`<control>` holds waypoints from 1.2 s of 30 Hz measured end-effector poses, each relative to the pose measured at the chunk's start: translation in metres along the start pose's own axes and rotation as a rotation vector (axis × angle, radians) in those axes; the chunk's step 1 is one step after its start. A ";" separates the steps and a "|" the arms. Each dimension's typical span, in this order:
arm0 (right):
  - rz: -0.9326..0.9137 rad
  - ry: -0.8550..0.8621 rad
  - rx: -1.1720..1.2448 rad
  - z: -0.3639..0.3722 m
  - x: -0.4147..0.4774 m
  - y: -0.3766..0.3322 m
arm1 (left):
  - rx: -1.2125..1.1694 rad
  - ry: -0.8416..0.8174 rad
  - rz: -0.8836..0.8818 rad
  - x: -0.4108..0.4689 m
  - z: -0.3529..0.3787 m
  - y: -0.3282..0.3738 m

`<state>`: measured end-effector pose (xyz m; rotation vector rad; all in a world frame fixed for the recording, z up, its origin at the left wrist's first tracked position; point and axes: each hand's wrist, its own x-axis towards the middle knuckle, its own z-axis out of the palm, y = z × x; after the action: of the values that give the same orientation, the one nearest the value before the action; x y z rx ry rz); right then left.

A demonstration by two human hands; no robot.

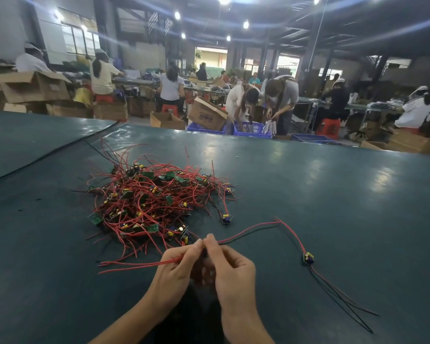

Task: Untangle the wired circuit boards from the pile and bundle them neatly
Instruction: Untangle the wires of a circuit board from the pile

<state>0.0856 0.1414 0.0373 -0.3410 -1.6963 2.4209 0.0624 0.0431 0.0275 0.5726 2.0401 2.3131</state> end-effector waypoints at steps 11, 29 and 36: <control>0.016 0.295 0.146 -0.032 0.023 -0.020 | -0.006 0.030 -0.065 0.003 -0.008 0.005; -0.036 0.068 -0.361 -0.012 0.008 -0.006 | 0.335 -0.050 -0.030 0.003 -0.021 -0.002; 0.277 0.426 0.455 -0.046 0.023 -0.034 | 0.416 0.049 0.036 0.008 -0.032 -0.011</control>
<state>0.0762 0.2009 0.0521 -0.9846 -0.9447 2.5779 0.0437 0.0163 0.0158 0.5656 2.5731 1.9373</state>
